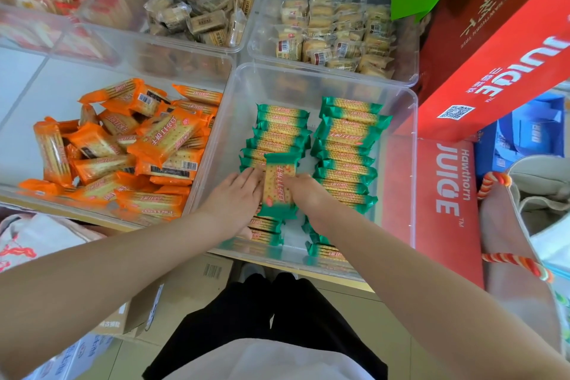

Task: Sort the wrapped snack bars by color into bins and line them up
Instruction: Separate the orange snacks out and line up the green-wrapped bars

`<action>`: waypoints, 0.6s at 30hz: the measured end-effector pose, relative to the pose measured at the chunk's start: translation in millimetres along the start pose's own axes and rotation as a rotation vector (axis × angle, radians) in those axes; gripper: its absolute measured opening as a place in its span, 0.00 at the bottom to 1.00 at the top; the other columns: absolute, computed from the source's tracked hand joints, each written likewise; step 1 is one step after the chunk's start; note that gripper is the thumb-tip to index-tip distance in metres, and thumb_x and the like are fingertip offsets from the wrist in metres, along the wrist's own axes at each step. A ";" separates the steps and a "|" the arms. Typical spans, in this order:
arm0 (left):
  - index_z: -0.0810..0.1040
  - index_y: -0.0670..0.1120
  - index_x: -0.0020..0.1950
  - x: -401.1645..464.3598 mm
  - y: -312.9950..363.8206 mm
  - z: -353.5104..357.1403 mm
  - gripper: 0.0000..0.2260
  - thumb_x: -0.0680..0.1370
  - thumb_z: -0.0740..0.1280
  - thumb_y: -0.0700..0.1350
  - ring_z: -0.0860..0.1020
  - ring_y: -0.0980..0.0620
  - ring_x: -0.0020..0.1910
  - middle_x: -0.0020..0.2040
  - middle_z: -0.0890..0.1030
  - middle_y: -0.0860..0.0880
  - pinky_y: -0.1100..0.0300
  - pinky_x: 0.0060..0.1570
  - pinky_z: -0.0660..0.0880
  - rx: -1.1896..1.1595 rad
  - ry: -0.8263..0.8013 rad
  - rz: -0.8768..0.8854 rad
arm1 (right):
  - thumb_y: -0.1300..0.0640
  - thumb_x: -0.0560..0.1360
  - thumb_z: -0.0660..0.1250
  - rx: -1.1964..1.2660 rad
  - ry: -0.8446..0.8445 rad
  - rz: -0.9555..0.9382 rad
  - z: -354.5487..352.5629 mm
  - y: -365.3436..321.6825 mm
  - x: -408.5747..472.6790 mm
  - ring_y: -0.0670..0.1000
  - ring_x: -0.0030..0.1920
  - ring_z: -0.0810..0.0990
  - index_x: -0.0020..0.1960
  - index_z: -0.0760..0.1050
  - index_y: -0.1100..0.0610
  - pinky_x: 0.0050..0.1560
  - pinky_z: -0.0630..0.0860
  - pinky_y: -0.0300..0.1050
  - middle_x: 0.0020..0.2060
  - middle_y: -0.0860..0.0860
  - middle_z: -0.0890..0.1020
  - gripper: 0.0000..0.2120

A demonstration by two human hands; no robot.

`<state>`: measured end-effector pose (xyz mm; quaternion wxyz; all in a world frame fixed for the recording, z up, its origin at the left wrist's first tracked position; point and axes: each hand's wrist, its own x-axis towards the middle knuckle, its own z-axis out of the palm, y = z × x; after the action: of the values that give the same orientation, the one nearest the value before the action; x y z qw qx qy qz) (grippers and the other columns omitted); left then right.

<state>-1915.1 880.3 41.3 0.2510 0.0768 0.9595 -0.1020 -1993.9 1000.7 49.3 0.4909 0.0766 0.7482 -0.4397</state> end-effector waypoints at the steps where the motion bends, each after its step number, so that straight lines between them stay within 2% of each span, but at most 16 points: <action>1: 0.42 0.37 0.75 2.0 -0.3 0.4 0.47 0.72 0.67 0.59 0.48 0.40 0.75 0.76 0.44 0.37 0.50 0.73 0.49 -0.029 -0.090 0.009 | 0.51 0.80 0.54 0.005 -0.013 -0.012 -3.5 -1.9 -2.3 0.51 0.50 0.77 0.65 0.65 0.59 0.50 0.73 0.46 0.50 0.52 0.78 0.17; 2: 0.39 0.38 0.75 3.8 -0.9 0.3 0.48 0.72 0.67 0.59 0.45 0.40 0.75 0.76 0.41 0.37 0.50 0.73 0.46 -0.056 -0.124 0.026 | 0.52 0.81 0.53 -0.001 -0.001 -0.035 -10.3 -3.6 -7.0 0.50 0.48 0.77 0.64 0.65 0.59 0.48 0.73 0.44 0.48 0.51 0.78 0.15; 4: 0.38 0.42 0.75 7.2 -2.4 -3.2 0.48 0.72 0.67 0.59 0.41 0.41 0.75 0.76 0.38 0.40 0.49 0.72 0.41 -0.084 -0.087 0.119 | 0.53 0.82 0.53 -0.036 0.107 -0.139 -32.1 -6.0 -18.4 0.49 0.46 0.76 0.60 0.66 0.57 0.43 0.73 0.42 0.47 0.50 0.77 0.11; 7: 0.39 0.52 0.76 21.4 1.5 -7.1 0.37 0.77 0.59 0.61 0.41 0.45 0.75 0.76 0.37 0.47 0.50 0.72 0.40 -0.088 -0.003 0.402 | 0.53 0.81 0.56 -0.091 0.331 -0.365 -66.9 -6.4 -27.9 0.55 0.47 0.76 0.58 0.68 0.57 0.47 0.72 0.48 0.48 0.54 0.79 0.10; 9: 0.44 0.54 0.76 35.1 8.3 -12.8 0.30 0.79 0.55 0.58 0.43 0.45 0.76 0.77 0.41 0.49 0.50 0.72 0.41 -0.009 0.049 0.547 | 0.55 0.80 0.59 -0.266 0.453 -0.492 -84.0 -7.8 -26.1 0.55 0.45 0.76 0.59 0.70 0.59 0.42 0.68 0.43 0.46 0.55 0.78 0.11; 11: 0.50 0.52 0.76 45.2 13.7 -17.0 0.26 0.81 0.54 0.55 0.46 0.46 0.76 0.77 0.47 0.49 0.52 0.72 0.42 0.026 0.068 0.583 | 0.57 0.78 0.61 -0.502 0.515 -0.562 -97.2 -11.3 -22.1 0.56 0.45 0.77 0.60 0.72 0.59 0.40 0.65 0.41 0.45 0.54 0.79 0.12; 14: 0.56 0.48 0.75 49.9 9.6 -17.9 0.24 0.81 0.54 0.53 0.56 0.46 0.74 0.74 0.61 0.45 0.52 0.72 0.51 0.027 0.090 0.589 | 0.57 0.77 0.64 -0.799 0.556 -0.603 -109.0 -15.7 -12.9 0.59 0.51 0.79 0.61 0.74 0.57 0.49 0.75 0.50 0.51 0.56 0.81 0.14; 16: 0.61 0.47 0.73 48.1 1.8 -14.3 0.23 0.80 0.55 0.54 0.61 0.46 0.71 0.68 0.70 0.45 0.52 0.69 0.58 -0.003 0.061 0.589 | 0.56 0.76 0.65 -0.966 0.564 -0.639 -111.8 -18.1 -7.6 0.61 0.53 0.78 0.61 0.74 0.57 0.52 0.74 0.53 0.54 0.56 0.80 0.14; 18: 0.68 0.44 0.68 46.2 -3.8 -11.6 0.21 0.80 0.57 0.55 0.61 0.47 0.71 0.65 0.72 0.46 0.52 0.69 0.59 -0.016 0.036 0.580 | 0.57 0.76 0.64 -1.124 0.589 -0.671 -115.5 -20.0 -1.8 0.61 0.56 0.75 0.61 0.75 0.57 0.54 0.70 0.53 0.56 0.56 0.78 0.14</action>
<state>-1961.1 883.7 28.8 0.2530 0.3479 0.9026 -0.0172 -2081.0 1074.0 77.6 0.0722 -0.3066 0.9460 -0.0765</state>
